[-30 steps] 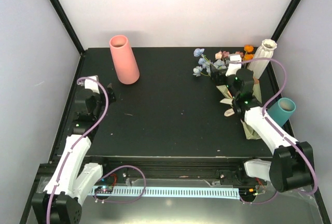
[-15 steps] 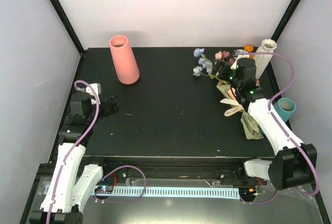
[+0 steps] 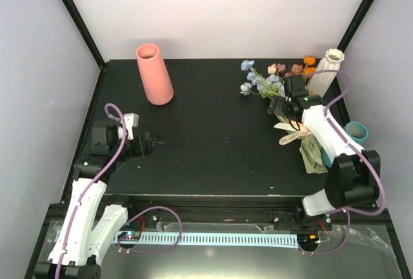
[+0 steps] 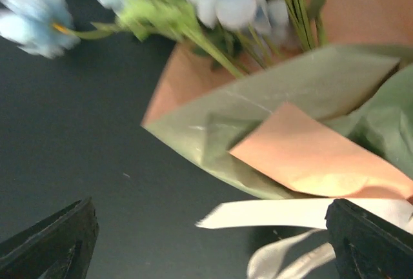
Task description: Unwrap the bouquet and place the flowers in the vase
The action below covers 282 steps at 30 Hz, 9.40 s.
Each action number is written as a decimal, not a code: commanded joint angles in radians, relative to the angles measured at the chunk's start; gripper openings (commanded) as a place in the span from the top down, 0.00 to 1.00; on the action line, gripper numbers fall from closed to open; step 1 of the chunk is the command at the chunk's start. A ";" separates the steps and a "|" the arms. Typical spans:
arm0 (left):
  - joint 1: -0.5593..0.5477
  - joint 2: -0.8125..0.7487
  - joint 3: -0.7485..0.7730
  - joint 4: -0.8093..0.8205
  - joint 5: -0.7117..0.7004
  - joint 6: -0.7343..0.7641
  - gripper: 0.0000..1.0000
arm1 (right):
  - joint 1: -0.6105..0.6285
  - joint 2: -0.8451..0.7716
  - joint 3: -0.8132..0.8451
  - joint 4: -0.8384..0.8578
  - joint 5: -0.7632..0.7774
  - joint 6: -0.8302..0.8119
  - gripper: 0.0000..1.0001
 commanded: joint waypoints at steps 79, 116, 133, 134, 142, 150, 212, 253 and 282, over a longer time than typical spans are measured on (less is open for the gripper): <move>-0.073 0.002 -0.008 -0.013 -0.049 0.007 0.18 | 0.093 0.687 0.593 -0.501 0.199 -0.245 0.98; -0.348 0.374 0.027 0.253 0.238 0.061 0.13 | 0.399 0.417 0.628 -0.510 -0.280 -0.088 0.16; -0.517 0.992 0.278 0.534 0.426 0.065 0.22 | 0.146 0.002 0.099 -0.379 -0.292 -0.055 0.05; -0.519 1.020 0.290 0.537 0.423 0.067 0.22 | 0.140 0.000 0.088 -0.375 -0.289 -0.062 0.05; -0.553 1.171 0.391 0.500 0.401 0.083 0.24 | 0.066 0.029 0.024 -0.318 -0.352 -0.129 0.04; -0.562 1.240 0.398 0.525 0.347 0.061 0.25 | 0.064 0.102 0.051 -0.295 -0.409 -0.156 0.05; -0.441 0.634 0.487 0.009 -0.175 -0.061 0.99 | 0.066 0.237 0.017 -0.178 -0.358 -0.158 0.98; -0.288 0.397 0.513 -0.233 -0.830 -0.046 0.82 | 0.169 0.278 0.141 -0.183 -0.448 -0.113 0.98; -0.392 0.396 0.194 0.092 0.146 0.128 0.16 | 0.268 0.021 -0.065 -0.072 -0.637 -0.307 0.33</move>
